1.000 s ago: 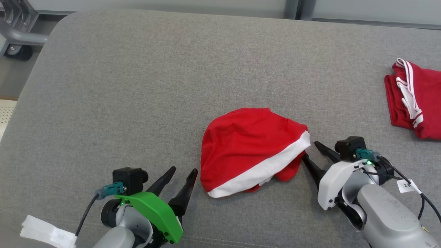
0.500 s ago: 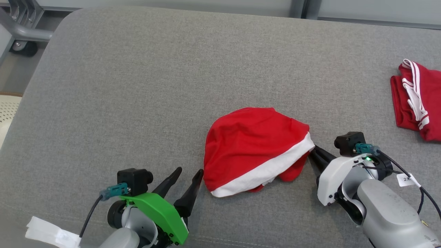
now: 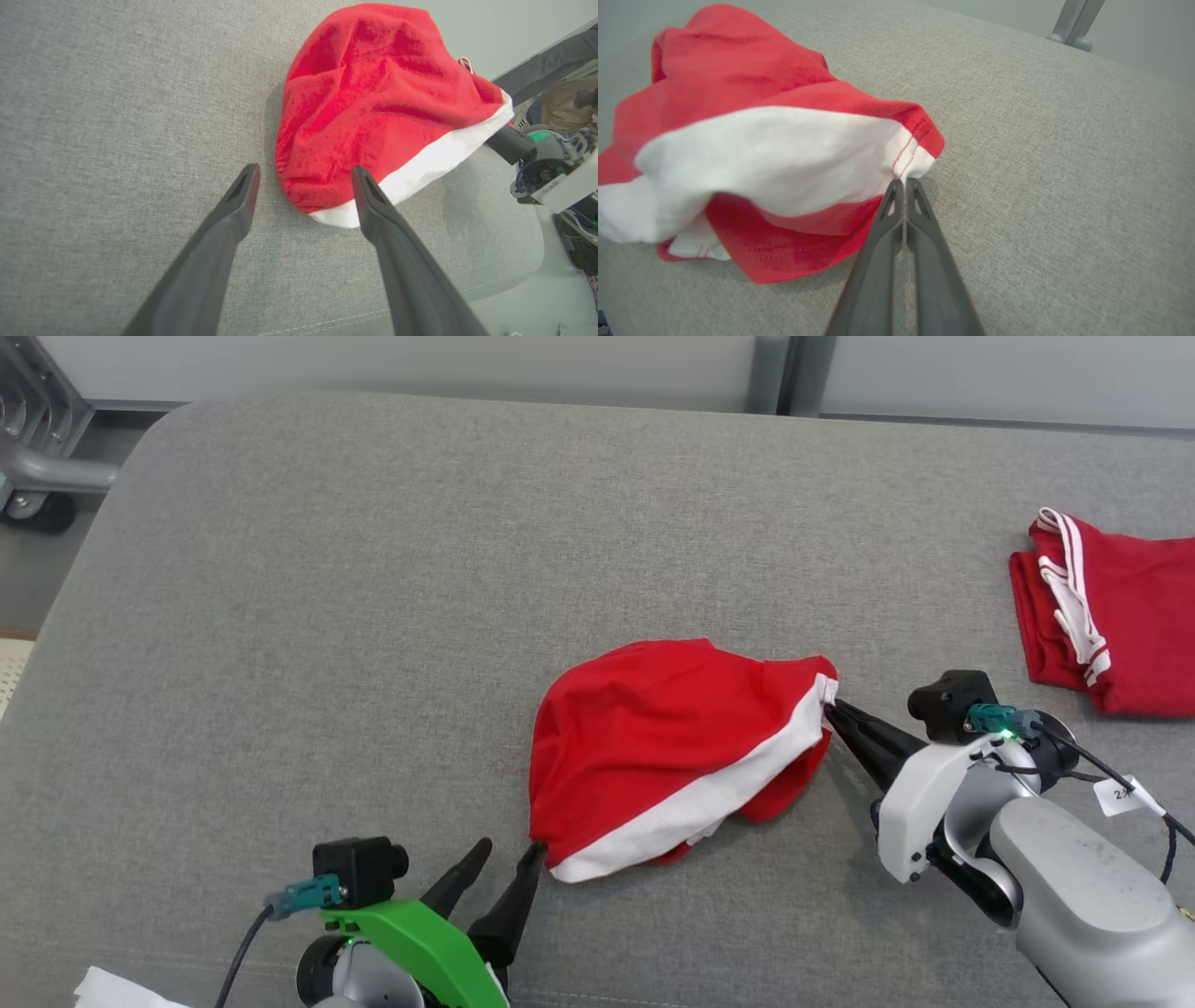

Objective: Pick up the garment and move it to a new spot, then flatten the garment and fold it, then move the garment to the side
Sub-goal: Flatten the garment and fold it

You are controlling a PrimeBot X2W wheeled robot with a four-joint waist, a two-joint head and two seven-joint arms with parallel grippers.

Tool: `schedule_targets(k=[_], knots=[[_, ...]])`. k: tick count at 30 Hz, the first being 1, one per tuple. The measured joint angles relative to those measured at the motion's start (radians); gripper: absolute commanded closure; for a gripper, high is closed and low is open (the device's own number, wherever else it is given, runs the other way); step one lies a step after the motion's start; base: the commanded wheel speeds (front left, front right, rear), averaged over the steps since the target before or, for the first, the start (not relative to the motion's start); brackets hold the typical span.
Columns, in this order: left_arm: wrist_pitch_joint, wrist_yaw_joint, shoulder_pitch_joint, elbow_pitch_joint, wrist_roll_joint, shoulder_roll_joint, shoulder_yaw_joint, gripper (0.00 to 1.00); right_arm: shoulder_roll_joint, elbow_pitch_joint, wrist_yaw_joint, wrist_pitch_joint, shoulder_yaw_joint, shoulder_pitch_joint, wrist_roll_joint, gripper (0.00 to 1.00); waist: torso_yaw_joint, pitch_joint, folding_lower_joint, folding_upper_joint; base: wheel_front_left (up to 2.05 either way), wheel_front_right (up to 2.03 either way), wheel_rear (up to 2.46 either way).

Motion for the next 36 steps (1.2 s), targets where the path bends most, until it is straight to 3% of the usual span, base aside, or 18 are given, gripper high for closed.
schedule_targets(k=[7,19,24,30,36], knots=[[0.047,-0.018,0.037,0.016,-0.043,-0.004,-0.031,0.00,-0.121,-0.114,0.000,0.111,0.048,-0.004,0.083,1.00,-0.043,-0.021,0.0000,0.0000,0.00,0.00,0.00],[0.068,-0.044,0.028,0.102,-0.031,-0.012,-0.058,0.00,-0.309,-0.263,0.001,0.231,-0.028,-0.061,0.175,1.00,-0.076,-0.039,0.0000,0.0000,0.00,0.00,0.00],[0.055,-0.085,-0.007,0.095,-0.015,-0.056,-0.085,0.00,-0.342,-0.293,0.001,0.274,-0.037,-0.053,0.221,1.00,-0.071,-0.035,0.0000,0.0000,0.00,0.00,0.00],[0.041,-0.166,-0.056,0.064,-0.007,-0.117,-0.132,0.00,-0.363,-0.328,0.001,0.304,-0.044,-0.051,0.255,1.00,-0.065,-0.030,0.0000,0.0000,0.00,0.00,0.00],[0.042,-0.169,-0.059,0.107,0.006,-0.129,-0.160,0.00,-0.381,-0.367,0.001,0.325,-0.053,-0.049,0.271,1.00,-0.062,-0.027,0.0000,0.0000,0.00,0.00,0.00]])
